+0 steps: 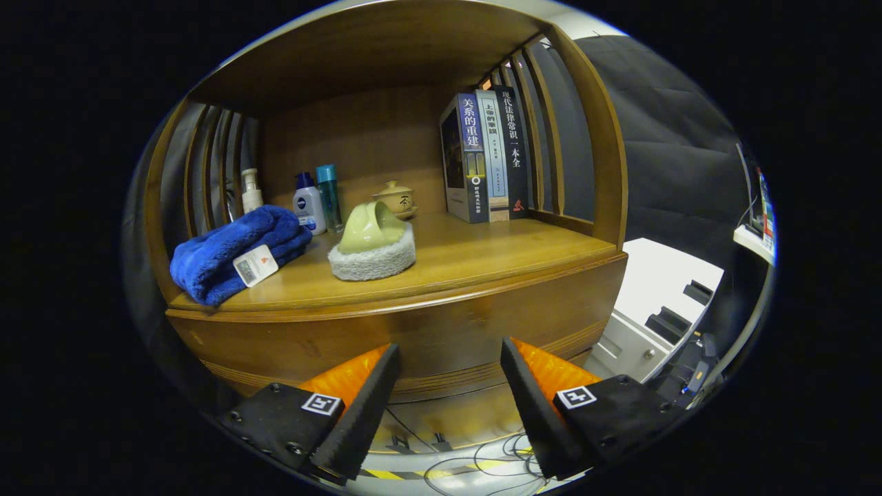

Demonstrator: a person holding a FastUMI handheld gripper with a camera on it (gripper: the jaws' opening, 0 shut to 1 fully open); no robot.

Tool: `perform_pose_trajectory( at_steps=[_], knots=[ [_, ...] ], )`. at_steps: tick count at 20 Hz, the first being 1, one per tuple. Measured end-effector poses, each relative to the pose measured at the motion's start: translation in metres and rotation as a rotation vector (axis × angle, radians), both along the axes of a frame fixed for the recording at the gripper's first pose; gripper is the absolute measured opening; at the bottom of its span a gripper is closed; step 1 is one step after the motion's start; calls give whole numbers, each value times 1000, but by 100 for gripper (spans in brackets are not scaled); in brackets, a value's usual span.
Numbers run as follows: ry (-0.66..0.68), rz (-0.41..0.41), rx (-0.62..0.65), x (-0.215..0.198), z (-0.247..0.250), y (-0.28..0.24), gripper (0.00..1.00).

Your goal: Pull open the drawer, take out the items inside it, and place them on the countertop above the cabinet.

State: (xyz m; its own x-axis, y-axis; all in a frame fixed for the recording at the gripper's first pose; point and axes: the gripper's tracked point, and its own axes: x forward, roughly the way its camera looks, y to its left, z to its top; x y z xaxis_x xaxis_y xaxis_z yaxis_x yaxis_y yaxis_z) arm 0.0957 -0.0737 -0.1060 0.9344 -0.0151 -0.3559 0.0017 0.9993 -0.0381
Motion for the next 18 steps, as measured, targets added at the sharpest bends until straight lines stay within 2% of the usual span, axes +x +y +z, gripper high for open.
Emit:
perform_pose_trajectory(
  at_steps=[4, 9, 14, 18],
  knots=[
    [-13, -23, 59, -15, 17, 5, 98],
    [-95, -16, 74, -24, 87, 7, 98],
    [-153, 33, 91, -44, 153, 33, 98],
    [-273, 56, 104, -56, 206, 62, 98]
  ],
)
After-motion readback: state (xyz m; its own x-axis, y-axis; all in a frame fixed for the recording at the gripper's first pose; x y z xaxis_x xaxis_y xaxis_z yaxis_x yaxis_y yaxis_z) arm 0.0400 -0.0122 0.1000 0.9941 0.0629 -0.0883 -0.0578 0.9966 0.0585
